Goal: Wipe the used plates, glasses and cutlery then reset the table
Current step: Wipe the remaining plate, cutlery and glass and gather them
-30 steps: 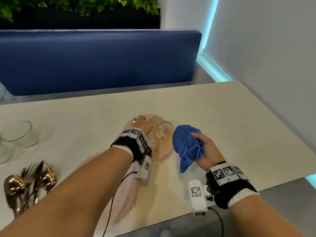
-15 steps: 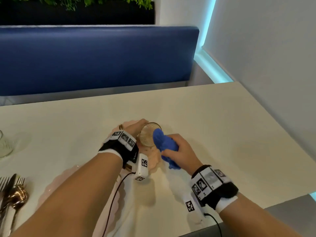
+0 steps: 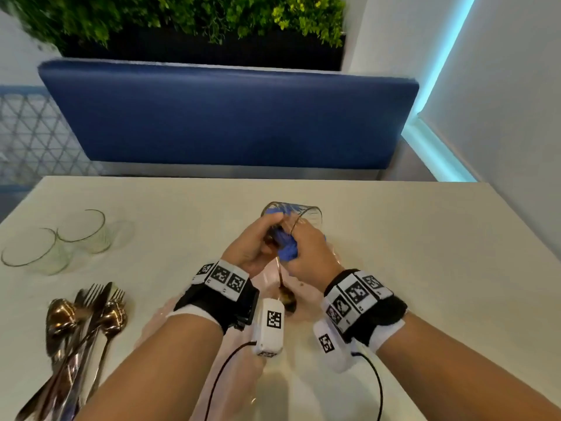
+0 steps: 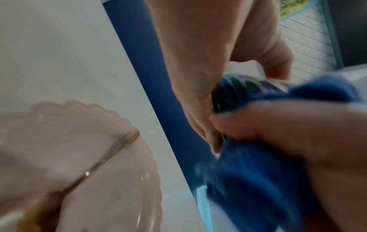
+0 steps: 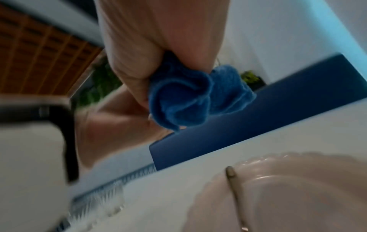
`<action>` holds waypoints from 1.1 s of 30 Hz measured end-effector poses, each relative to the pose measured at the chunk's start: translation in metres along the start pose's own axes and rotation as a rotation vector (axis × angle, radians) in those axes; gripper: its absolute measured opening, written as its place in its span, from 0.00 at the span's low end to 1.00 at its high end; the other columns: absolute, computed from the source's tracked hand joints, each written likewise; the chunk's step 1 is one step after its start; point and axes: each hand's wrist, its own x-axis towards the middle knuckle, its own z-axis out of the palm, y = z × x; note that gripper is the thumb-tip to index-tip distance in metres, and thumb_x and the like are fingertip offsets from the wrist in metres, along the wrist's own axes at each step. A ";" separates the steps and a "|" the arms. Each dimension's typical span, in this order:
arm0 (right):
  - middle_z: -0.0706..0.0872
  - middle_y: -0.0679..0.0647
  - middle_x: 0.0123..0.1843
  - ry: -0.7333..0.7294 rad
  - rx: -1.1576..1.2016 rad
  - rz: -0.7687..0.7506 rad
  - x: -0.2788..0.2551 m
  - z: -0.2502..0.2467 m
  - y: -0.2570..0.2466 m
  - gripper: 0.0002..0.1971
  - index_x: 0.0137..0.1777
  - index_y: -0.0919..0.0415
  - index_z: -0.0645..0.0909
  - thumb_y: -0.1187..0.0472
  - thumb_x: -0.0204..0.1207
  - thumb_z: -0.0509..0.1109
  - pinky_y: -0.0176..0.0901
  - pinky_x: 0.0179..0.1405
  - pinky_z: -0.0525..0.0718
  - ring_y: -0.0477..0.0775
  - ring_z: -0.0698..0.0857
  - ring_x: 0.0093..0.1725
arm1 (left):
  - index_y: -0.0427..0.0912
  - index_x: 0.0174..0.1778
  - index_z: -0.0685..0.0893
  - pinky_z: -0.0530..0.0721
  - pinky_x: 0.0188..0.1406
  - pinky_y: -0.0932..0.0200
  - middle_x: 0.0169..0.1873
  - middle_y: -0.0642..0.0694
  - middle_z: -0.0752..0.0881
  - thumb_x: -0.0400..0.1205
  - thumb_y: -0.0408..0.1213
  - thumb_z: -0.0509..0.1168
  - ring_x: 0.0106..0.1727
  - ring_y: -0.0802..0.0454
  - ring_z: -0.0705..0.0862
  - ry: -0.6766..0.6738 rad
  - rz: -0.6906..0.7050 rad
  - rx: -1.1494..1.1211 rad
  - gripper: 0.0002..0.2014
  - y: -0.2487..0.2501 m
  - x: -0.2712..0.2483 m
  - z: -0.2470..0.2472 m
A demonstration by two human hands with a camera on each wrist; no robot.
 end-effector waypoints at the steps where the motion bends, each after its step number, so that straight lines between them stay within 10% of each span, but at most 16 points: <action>1: 0.75 0.66 0.71 -0.008 -0.005 -0.052 -0.001 -0.003 -0.007 0.27 0.70 0.70 0.74 0.73 0.70 0.71 0.46 0.69 0.68 0.63 0.72 0.72 | 0.39 0.46 0.88 0.88 0.39 0.59 0.41 0.41 0.91 0.80 0.45 0.63 0.42 0.50 0.90 -0.056 -0.011 0.035 0.13 0.008 -0.006 -0.008; 4: 0.88 0.62 0.46 -0.092 -0.012 -0.253 -0.006 -0.004 -0.033 0.20 0.43 0.70 0.86 0.76 0.48 0.82 0.40 0.51 0.71 0.57 0.86 0.49 | 0.44 0.53 0.85 0.89 0.44 0.51 0.49 0.41 0.89 0.73 0.69 0.54 0.52 0.42 0.87 -0.087 -0.248 0.259 0.32 0.041 -0.028 -0.027; 6: 0.85 0.56 0.29 -0.130 0.117 -0.254 -0.004 -0.001 -0.044 0.18 0.28 0.64 0.81 0.79 0.38 0.78 0.41 0.42 0.70 0.49 0.79 0.35 | 0.45 0.45 0.85 0.87 0.29 0.60 0.38 0.44 0.89 0.76 0.71 0.46 0.38 0.48 0.88 -0.001 -0.327 0.390 0.35 0.055 -0.038 -0.030; 9: 0.80 0.41 0.27 0.060 0.567 -0.079 0.012 0.017 -0.066 0.16 0.41 0.54 0.76 0.76 0.61 0.63 0.28 0.29 0.78 0.38 0.78 0.25 | 0.42 0.41 0.83 0.78 0.29 0.61 0.31 0.44 0.85 0.79 0.58 0.60 0.29 0.51 0.82 0.153 -0.008 0.492 0.21 0.059 -0.039 -0.030; 12: 0.82 0.45 0.43 -0.129 0.816 0.107 0.012 0.027 -0.081 0.25 0.62 0.63 0.76 0.77 0.63 0.69 0.28 0.34 0.82 0.38 0.84 0.37 | 0.40 0.36 0.80 0.80 0.39 0.56 0.33 0.44 0.83 0.73 0.50 0.66 0.36 0.51 0.81 0.269 0.406 0.441 0.15 0.055 -0.045 -0.044; 16: 0.84 0.56 0.35 -0.150 0.948 0.218 0.018 0.032 -0.099 0.19 0.51 0.70 0.80 0.79 0.59 0.72 0.41 0.29 0.84 0.50 0.84 0.33 | 0.43 0.33 0.76 0.78 0.35 0.65 0.29 0.51 0.79 0.76 0.48 0.64 0.32 0.57 0.77 0.336 0.567 0.434 0.12 0.041 -0.066 -0.064; 20: 0.87 0.67 0.47 -0.173 0.610 0.148 0.025 0.050 -0.109 0.23 0.54 0.68 0.81 0.67 0.56 0.73 0.54 0.47 0.87 0.56 0.85 0.43 | 0.37 0.35 0.77 0.78 0.40 0.54 0.31 0.42 0.82 0.79 0.48 0.64 0.36 0.48 0.80 0.406 0.400 0.275 0.16 0.041 -0.068 -0.096; 24: 0.88 0.56 0.57 -0.394 0.407 0.019 0.034 0.052 -0.119 0.25 0.66 0.60 0.78 0.64 0.67 0.76 0.46 0.58 0.85 0.51 0.87 0.55 | 0.34 0.50 0.84 0.83 0.43 0.51 0.47 0.35 0.88 0.79 0.56 0.60 0.49 0.39 0.86 0.331 0.203 0.233 0.25 0.049 -0.084 -0.111; 28: 0.88 0.41 0.29 -0.454 0.461 0.002 0.050 0.032 -0.135 0.07 0.46 0.58 0.82 0.66 0.71 0.76 0.28 0.35 0.82 0.36 0.85 0.30 | 0.47 0.55 0.85 0.83 0.44 0.54 0.44 0.44 0.90 0.80 0.62 0.51 0.40 0.48 0.88 0.016 -0.093 0.287 0.27 0.066 -0.110 -0.136; 33: 0.81 0.54 0.24 -0.252 0.648 -0.024 0.062 0.054 -0.161 0.14 0.27 0.60 0.78 0.63 0.70 0.78 0.42 0.29 0.81 0.52 0.81 0.26 | 0.43 0.45 0.88 0.79 0.34 0.58 0.35 0.41 0.87 0.73 0.67 0.55 0.31 0.46 0.85 -0.038 -0.140 0.070 0.30 0.075 -0.126 -0.140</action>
